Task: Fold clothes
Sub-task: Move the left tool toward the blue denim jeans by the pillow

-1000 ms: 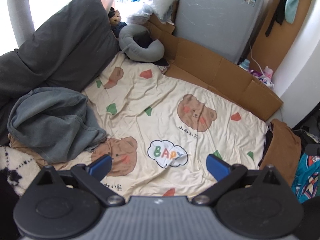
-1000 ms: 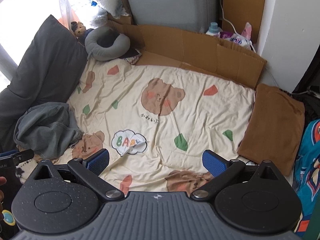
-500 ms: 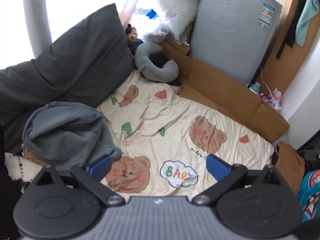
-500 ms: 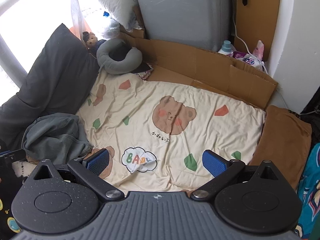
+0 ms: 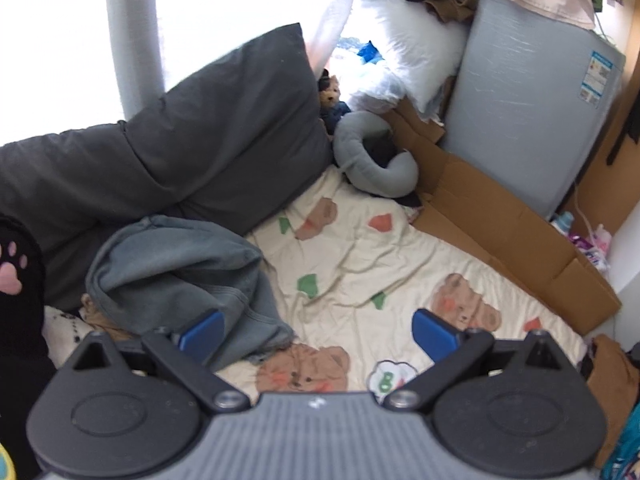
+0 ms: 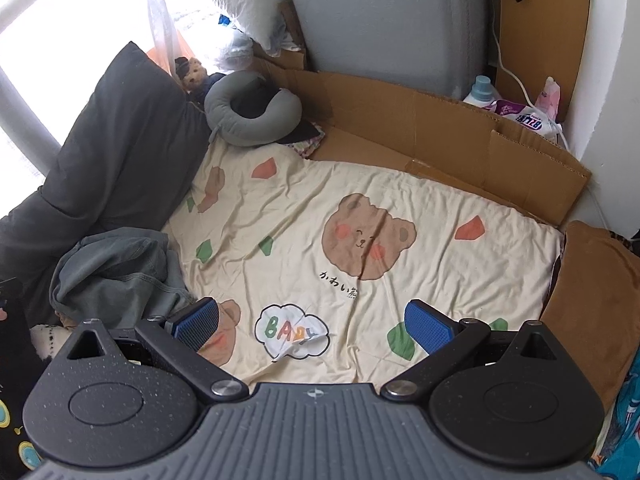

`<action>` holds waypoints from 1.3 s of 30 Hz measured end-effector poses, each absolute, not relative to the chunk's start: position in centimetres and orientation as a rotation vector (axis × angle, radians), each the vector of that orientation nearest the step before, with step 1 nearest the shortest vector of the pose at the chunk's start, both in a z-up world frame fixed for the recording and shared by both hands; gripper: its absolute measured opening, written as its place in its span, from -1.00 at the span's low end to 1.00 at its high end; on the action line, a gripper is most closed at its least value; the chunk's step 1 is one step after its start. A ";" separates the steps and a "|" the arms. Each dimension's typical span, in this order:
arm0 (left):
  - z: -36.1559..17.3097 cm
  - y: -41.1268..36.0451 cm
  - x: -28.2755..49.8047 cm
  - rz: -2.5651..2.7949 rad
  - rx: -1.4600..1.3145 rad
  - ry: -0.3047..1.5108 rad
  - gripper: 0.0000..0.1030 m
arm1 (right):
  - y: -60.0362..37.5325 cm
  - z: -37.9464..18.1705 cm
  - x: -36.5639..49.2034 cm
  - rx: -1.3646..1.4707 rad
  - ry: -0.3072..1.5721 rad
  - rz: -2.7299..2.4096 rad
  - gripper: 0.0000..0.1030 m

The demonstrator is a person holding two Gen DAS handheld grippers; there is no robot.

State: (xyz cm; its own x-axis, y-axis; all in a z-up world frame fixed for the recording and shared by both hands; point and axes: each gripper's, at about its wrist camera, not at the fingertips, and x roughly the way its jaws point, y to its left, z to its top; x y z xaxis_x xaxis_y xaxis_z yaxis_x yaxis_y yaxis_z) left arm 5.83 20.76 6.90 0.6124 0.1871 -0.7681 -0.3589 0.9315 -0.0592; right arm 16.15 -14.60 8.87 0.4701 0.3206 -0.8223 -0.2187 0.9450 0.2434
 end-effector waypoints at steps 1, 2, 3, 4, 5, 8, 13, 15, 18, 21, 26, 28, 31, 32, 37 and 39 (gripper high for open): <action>6.8 21.0 6.0 0.325 -0.212 0.862 0.97 | -14.6 8.7 16.5 0.106 1.029 0.334 0.98; 6.8 21.3 6.1 0.331 -0.209 0.866 0.97 | -14.5 8.6 16.9 0.103 1.028 0.337 0.98; 6.9 21.5 5.8 0.334 -0.214 0.862 0.97 | -14.4 8.4 17.2 0.095 1.025 0.341 0.98; 7.0 21.8 5.6 0.337 -0.218 0.858 0.97 | -14.2 8.3 17.5 0.086 1.022 0.346 0.98; 6.8 22.2 5.7 0.338 -0.223 0.860 0.97 | -14.0 8.2 17.9 0.077 1.019 0.350 0.98; 5.6 23.4 6.2 0.343 -0.215 0.872 0.97 | -13.8 7.5 18.7 0.073 1.009 0.340 0.98; 3.0 25.3 6.4 0.352 -0.245 0.868 0.97 | -13.5 5.4 20.2 0.063 0.975 0.318 0.98; 1.7 26.2 6.6 0.353 -0.253 0.871 0.96 | -13.4 4.6 20.8 0.057 0.964 0.305 0.98; -0.3 27.4 7.0 0.351 -0.250 0.886 0.95 | -13.1 3.3 21.8 0.050 0.953 0.293 0.98; -2.2 28.7 7.3 0.367 -0.257 0.894 0.95 | -12.5 1.9 22.5 0.031 0.939 0.281 0.98; -4.4 30.1 7.8 0.380 -0.248 0.886 0.95 | -11.3 -0.3 23.1 0.015 0.918 0.313 0.98; -5.4 30.7 8.1 0.383 -0.247 0.885 0.95 | -10.8 -1.3 23.3 0.007 0.908 0.331 0.98; -7.1 31.2 8.5 0.379 -0.257 0.893 0.95 | -10.0 -2.7 23.6 -0.006 0.895 0.355 0.98; -7.8 31.5 8.8 0.379 -0.260 0.894 0.95 | -9.7 -3.3 23.8 -0.009 0.892 0.358 0.98; -10.8 32.2 9.3 0.424 -0.276 0.886 0.95 | -8.9 -6.1 24.5 -0.028 0.882 0.371 0.97; -12.0 32.3 9.5 0.443 -0.280 0.886 0.95 | -8.5 -7.3 24.7 -0.040 0.880 0.392 0.97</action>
State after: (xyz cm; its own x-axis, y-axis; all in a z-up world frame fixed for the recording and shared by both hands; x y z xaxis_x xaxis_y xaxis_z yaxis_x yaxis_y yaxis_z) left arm 9.54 32.26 -12.00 0.5514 0.2553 -0.7943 -0.4819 0.8746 -0.0535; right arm 24.75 -8.47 -7.29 0.5707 0.3180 -0.7571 -0.3506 0.9281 0.1255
